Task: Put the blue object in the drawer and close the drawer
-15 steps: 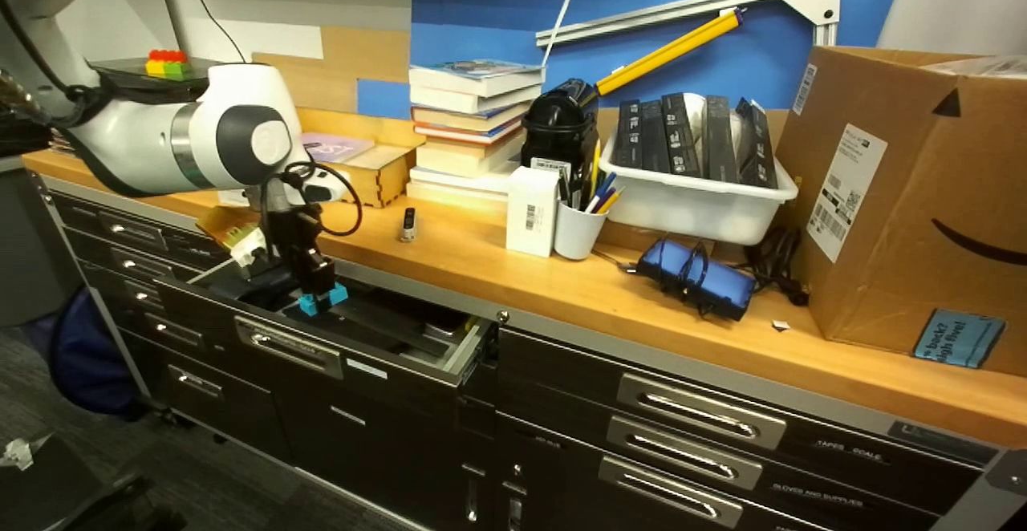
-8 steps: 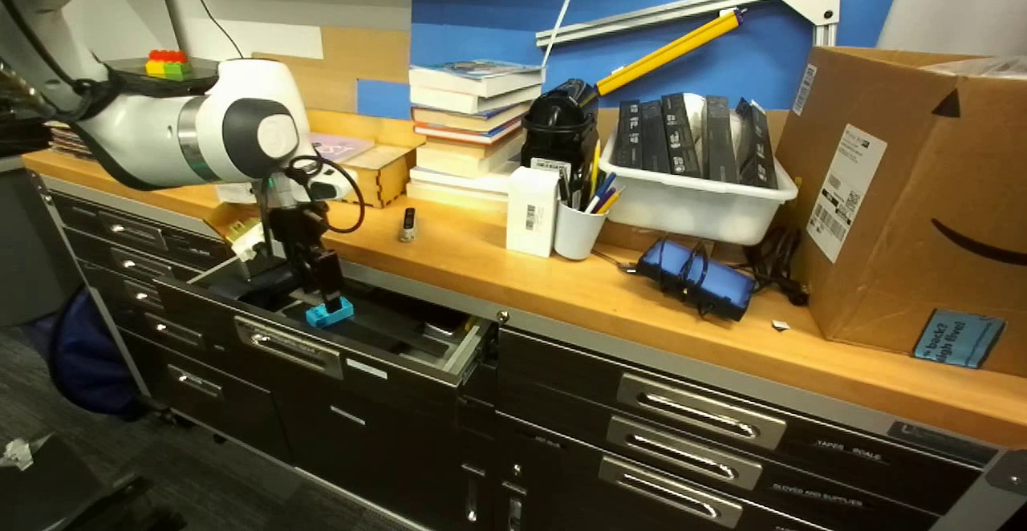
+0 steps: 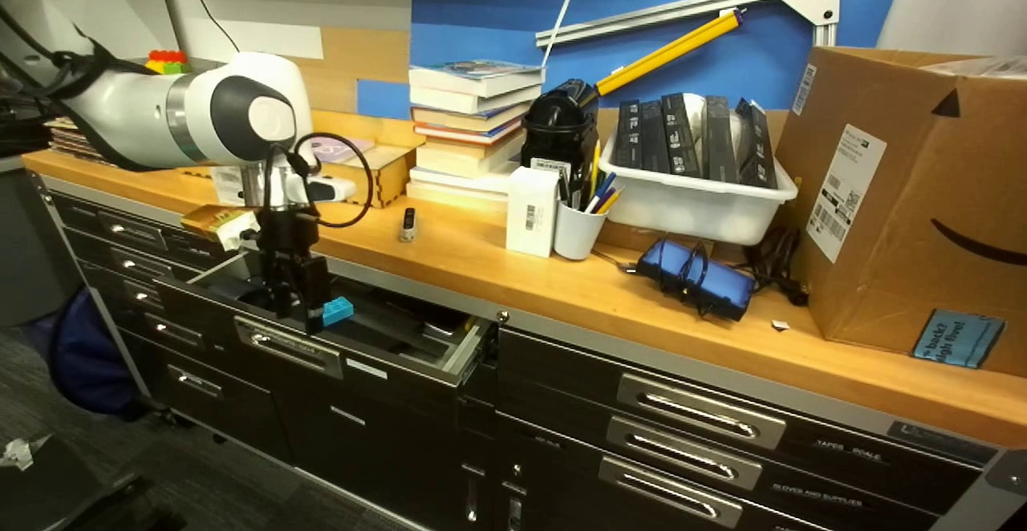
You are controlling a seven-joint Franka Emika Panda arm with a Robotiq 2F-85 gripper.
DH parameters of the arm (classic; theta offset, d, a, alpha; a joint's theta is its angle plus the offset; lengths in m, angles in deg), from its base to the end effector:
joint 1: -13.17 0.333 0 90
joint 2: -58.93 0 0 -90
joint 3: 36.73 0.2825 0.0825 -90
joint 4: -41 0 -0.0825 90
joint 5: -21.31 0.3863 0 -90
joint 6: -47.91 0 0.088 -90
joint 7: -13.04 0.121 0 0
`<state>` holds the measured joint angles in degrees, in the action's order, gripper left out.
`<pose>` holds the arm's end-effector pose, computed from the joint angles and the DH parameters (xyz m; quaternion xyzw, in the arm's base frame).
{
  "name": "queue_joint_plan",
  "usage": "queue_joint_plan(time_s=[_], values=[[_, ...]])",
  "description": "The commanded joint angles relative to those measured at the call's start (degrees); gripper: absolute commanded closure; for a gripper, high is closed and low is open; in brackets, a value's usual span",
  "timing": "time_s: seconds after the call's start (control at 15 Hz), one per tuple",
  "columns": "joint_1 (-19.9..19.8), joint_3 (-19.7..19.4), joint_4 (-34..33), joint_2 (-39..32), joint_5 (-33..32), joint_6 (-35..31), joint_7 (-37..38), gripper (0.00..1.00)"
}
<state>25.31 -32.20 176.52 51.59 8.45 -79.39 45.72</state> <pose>0.4528 0.1267 0.2051 0.9865 -0.0583 -0.0908 0.1232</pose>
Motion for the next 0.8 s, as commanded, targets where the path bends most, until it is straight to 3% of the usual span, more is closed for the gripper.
queue_joint_plan(time_s=[0.0, 0.27, 0.73], values=[[-0.36, 1.19, 1.51, -1.60, 0.98, -0.43, -2.91, 0.00], [1.00, 0.86, 0.45, -5.65, -2.52, -2.81, 1.21, 0.00], [4.48, -1.17, -2.70, -8.96, -13.28, -12.51, 18.58, 0.00]])
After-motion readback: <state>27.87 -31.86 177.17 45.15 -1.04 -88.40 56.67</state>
